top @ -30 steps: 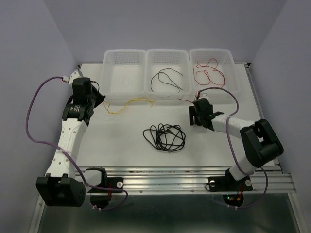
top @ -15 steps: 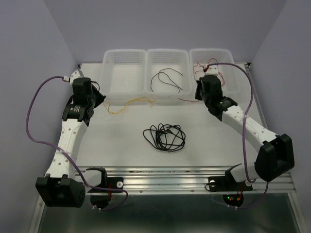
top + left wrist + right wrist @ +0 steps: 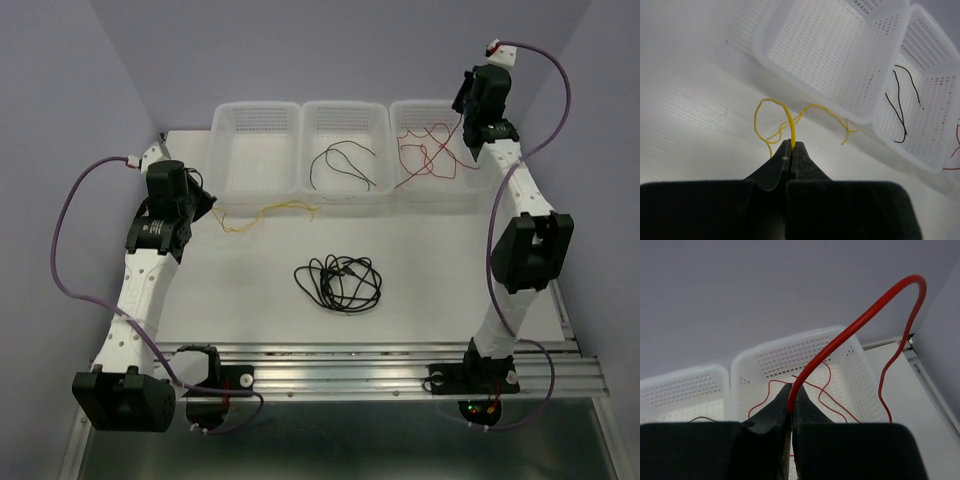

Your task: Untangle the cables

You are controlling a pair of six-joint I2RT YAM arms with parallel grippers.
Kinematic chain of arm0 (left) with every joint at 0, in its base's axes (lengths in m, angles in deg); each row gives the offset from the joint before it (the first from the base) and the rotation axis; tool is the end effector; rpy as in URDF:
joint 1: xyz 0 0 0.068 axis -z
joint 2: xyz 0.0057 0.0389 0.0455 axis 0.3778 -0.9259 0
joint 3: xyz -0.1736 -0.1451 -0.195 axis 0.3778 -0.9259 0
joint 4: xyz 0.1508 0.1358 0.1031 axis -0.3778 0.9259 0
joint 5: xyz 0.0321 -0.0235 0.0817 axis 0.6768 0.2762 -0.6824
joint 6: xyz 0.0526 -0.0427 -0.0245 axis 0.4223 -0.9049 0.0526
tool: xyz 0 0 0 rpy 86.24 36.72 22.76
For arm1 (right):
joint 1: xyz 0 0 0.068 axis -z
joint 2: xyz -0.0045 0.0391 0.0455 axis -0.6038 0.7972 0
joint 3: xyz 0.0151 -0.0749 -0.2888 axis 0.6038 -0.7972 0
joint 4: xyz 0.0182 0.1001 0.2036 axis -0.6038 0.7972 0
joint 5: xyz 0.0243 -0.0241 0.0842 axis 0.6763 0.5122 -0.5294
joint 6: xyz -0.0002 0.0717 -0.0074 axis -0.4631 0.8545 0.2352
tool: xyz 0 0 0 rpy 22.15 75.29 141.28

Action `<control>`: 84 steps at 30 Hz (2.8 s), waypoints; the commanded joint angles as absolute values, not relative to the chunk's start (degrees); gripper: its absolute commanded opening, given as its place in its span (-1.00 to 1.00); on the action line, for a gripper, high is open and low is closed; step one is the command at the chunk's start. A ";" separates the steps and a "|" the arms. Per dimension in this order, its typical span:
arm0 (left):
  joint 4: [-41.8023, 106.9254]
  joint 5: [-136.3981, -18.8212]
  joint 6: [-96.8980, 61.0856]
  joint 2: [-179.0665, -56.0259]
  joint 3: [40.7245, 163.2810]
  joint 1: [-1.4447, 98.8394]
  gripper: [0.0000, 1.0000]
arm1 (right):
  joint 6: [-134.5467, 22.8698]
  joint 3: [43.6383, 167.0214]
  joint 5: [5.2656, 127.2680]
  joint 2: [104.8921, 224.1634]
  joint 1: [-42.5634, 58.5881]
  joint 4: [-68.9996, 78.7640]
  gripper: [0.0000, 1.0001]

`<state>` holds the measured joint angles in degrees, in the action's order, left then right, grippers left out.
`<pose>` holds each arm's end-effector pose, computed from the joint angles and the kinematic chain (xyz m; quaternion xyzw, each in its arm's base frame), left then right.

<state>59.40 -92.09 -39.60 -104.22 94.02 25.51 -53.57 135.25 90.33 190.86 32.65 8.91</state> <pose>0.2130 -0.0059 0.3868 -0.2438 0.7948 -0.1310 0.5400 0.4476 0.0182 0.4292 0.1246 0.7339 -0.0279 0.6671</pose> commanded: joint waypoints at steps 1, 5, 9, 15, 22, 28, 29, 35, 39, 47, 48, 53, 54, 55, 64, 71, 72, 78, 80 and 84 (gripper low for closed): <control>56.81 -92.46 -38.58 -103.14 94.43 25.71 -1.00 | -53.60 142.88 85.08 198.29 34.32 7.54 -0.99; 56.90 -92.37 -38.58 -103.66 95.22 25.71 -1.00 | -53.34 144.57 84.72 203.76 34.33 7.36 -0.99; 57.08 -92.11 -38.67 -103.75 96.36 25.71 -1.00 | -53.51 146.85 85.07 210.00 34.85 7.62 -0.99; 58.31 -92.11 -38.76 -103.84 98.21 25.71 -1.00 | -53.16 151.34 85.94 217.47 34.85 11.14 -0.92; 58.75 -90.97 -38.85 -103.57 99.61 25.80 -1.00 | -56.32 150.28 89.19 218.36 34.85 16.75 -0.13; 59.80 -90.36 -38.58 -104.02 103.38 25.80 -1.00 | -55.28 147.12 89.74 211.78 34.85 20.97 0.63; 59.80 -90.18 -38.58 -104.02 104.01 25.71 -1.00 | -54.75 147.29 88.68 209.85 34.85 22.12 0.75; 59.28 -87.02 -38.14 -105.24 110.60 25.71 -1.00 | -51.93 145.02 85.87 203.25 34.85 28.63 1.00; 57.61 -83.85 -36.57 -107.79 118.32 25.80 -1.00 | -51.32 137.38 80.51 195.44 34.85 26.27 1.00; 49.88 -79.54 -36.73 -119.21 139.41 25.80 -1.00 | -45.87 117.61 62.85 177.34 34.85 13.09 1.00; 49.00 -79.37 -36.91 -120.79 141.87 25.71 -1.00 | -45.17 113.32 60.22 176.01 34.85 11.94 1.00; 47.32 -75.15 -37.87 -141.14 168.72 25.80 -1.00 | -43.14 101.86 57.91 168.18 34.85 5.17 1.00; 47.67 -74.97 -38.23 -143.72 173.05 25.80 -1.00 | -43.32 101.07 57.74 167.56 34.85 4.90 1.00; 47.85 -74.97 -38.40 -146.18 176.40 25.80 -1.00 | -43.40 100.63 57.04 167.04 34.85 4.99 1.00; 31.41 -74.54 -40.70 -152.87 167.65 26.06 -1.00 | -44.64 97.29 57.56 165.89 34.85 2.97 1.00; 33.52 -80.50 -38.50 -157.98 157.47 26.50 -1.00 | -44.90 93.77 57.65 165.45 34.85 3.75 1.00; 33.09 -80.94 -38.06 -157.98 153.88 26.50 -1.00 | -44.73 93.42 57.91 165.27 34.85 4.02 1.00; 32.99 -84.63 -37.00 -159.56 145.60 27.29 -1.00 | -43.50 90.61 57.56 164.13 34.85 3.76 1.00; 34.66 -88.74 -36.65 -160.35 144.62 28.08 -1.00 | -43.32 89.82 58.00 163.52 34.85 3.67 1.00; 41.76 -93.24 -35.33 -163.07 145.48 29.92 -1.00 | -42.70 87.45 58.96 160.89 34.85 3.93 1.00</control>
<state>39.57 -87.02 -37.77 -163.41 143.54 27.76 -43.45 88.52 58.12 164.88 34.72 6.07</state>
